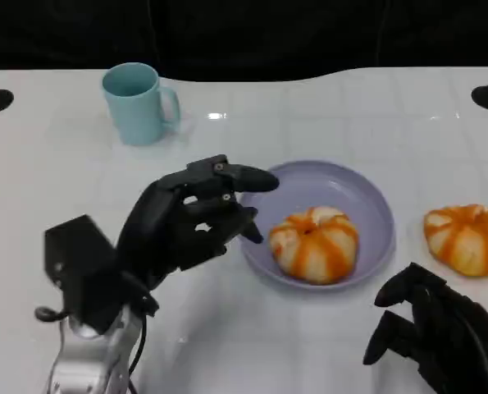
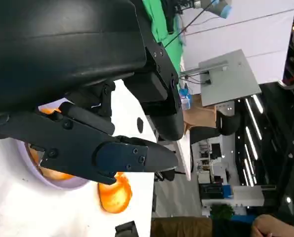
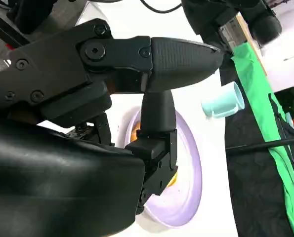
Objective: Grasp the bread from the table and place it into the plate.
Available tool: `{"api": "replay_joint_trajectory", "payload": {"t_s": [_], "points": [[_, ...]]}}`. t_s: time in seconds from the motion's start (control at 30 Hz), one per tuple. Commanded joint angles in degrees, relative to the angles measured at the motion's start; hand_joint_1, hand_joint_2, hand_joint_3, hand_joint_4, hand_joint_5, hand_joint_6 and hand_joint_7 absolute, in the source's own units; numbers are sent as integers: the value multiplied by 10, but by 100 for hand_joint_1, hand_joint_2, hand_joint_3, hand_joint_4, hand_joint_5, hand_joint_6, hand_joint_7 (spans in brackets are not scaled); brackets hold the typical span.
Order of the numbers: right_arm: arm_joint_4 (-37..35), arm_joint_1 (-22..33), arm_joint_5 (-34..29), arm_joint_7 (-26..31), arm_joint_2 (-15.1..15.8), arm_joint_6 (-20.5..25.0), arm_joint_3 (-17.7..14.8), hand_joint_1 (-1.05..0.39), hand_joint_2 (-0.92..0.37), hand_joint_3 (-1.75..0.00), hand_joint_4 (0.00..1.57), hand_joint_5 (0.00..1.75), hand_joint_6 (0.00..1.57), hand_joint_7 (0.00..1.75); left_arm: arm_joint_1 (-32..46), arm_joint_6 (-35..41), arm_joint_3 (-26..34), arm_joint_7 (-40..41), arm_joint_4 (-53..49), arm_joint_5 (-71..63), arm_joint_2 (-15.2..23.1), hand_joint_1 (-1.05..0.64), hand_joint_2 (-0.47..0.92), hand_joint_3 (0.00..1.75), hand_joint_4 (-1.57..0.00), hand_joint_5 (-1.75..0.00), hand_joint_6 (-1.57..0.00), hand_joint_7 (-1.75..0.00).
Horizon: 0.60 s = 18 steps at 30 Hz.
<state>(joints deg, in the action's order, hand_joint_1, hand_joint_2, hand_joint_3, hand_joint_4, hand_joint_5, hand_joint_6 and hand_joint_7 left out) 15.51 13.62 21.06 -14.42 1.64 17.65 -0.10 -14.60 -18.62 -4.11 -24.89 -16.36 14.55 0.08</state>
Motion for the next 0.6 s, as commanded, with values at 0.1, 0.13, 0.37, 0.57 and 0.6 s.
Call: {"api": "replay_joint_trajectory", "payload": {"t_s": [0.1, 0.13, 0.37, 0.57, 0.6], "points": [[12, 4, 5, 2, 3, 4, -5, -51, -92, -53, 59, 175, 39, 170, 64, 38, 20, -63, 47, 73, 10, -64, 92, 37, -60, -173, -59, -127], [12, 5, 5, 1, 3, 3, -5, -51, -92, -53, 59, 175, 39, 170, 67, 41, 21, -65, 50, 74, 10, -64, 92, 37, -59, -174, -59, -127], [11, 3, 7, -1, 5, 4, -6, -51, -92, -53, 61, 175, 41, 172, 144, 70, 36, -73, 86, 104, 7, -62, 92, 33, -71, -175, -61, -154], [13, 4, 1, -1, 6, 0, -4, -51, -92, -53, 62, 175, 41, 172, 169, 80, 45, -67, 102, 105, 7, -60, 92, 34, -74, -175, -53, -172], [13, 4, 0, -1, 7, -2, -3, -51, -92, -53, 62, 175, 41, 172, 172, 82, 46, -66, 104, 107, 7, -60, 92, 34, -74, -175, -53, -173]]}}
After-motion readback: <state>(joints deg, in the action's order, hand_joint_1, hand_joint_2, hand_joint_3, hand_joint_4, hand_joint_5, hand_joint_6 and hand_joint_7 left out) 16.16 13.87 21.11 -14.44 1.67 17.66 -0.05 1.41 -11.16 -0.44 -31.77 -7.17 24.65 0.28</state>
